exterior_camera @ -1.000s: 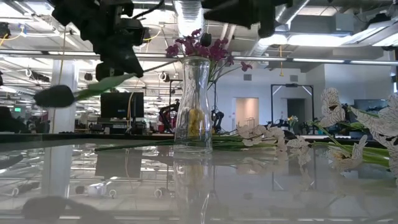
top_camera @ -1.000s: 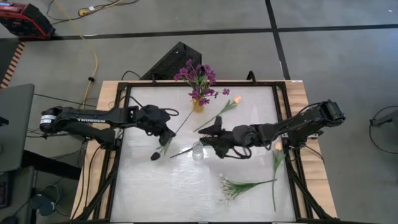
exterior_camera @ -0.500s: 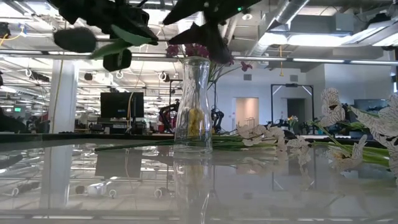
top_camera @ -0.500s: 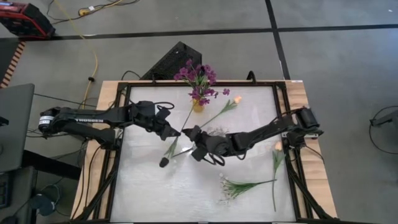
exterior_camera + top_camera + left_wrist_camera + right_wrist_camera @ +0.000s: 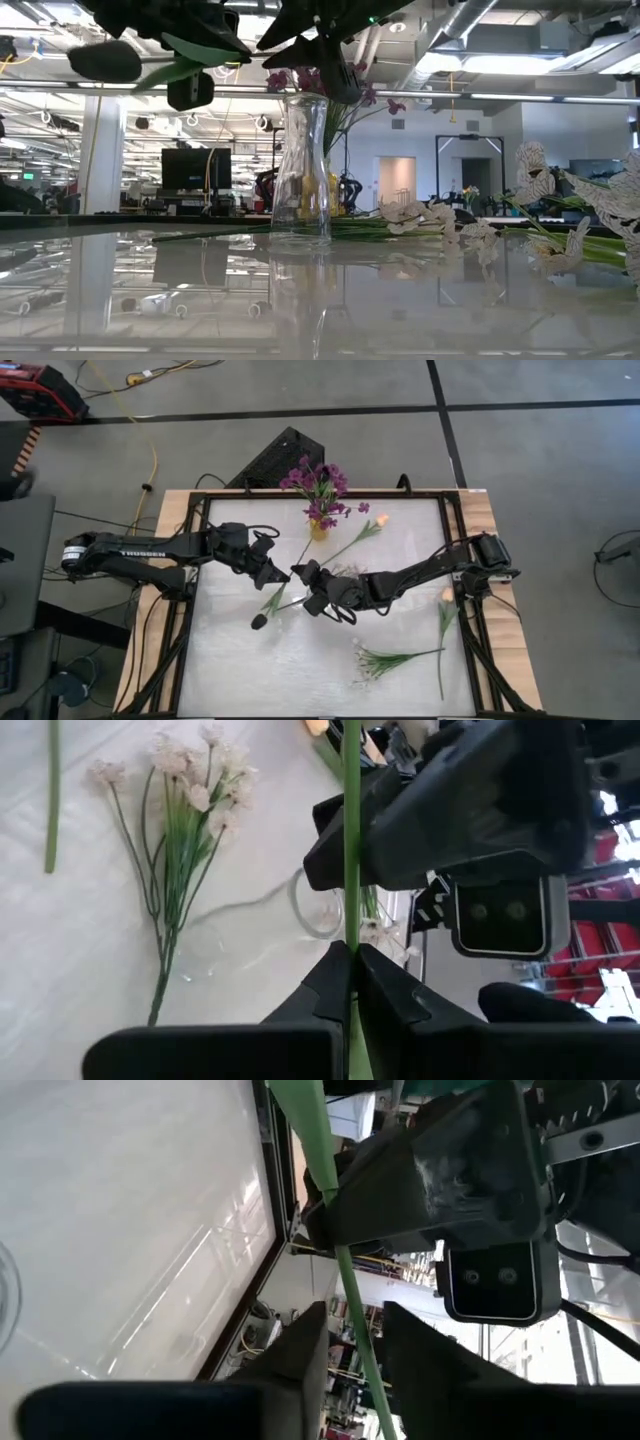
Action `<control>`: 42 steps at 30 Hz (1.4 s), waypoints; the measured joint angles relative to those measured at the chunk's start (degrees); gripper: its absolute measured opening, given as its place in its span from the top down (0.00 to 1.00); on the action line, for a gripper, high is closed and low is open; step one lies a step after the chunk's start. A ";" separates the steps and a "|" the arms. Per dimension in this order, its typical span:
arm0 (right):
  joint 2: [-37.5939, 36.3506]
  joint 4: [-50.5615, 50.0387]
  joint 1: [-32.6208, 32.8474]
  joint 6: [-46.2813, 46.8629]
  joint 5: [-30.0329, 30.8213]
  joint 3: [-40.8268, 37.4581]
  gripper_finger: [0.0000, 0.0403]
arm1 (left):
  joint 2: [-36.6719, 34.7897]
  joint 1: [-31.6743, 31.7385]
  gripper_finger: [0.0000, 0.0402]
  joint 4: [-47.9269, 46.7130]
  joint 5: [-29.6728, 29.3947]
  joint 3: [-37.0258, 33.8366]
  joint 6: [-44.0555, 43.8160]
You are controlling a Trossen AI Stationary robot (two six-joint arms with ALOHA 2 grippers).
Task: Sort flowers into vase by color
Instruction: Put the black flower into the yellow vase
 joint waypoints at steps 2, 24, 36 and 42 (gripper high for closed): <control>0.00 0.02 0.00 0.00 0.00 0.00 0.75 | 0.00 0.00 1.00 0.04 0.04 0.00 0.05; -3.85 -7.66 3.79 8.45 -1.47 -0.11 0.96 | -0.02 3.27 0.81 0.37 -0.96 0.00 9.75; -25.05 -33.82 1.98 47.06 -27.37 -0.95 0.96 | -1.84 10.67 0.70 -2.52 6.41 -0.02 22.62; -40.04 -24.78 -4.08 54.10 -37.11 -16.39 0.96 | -3.73 10.37 0.71 -3.19 -2.07 -0.06 36.74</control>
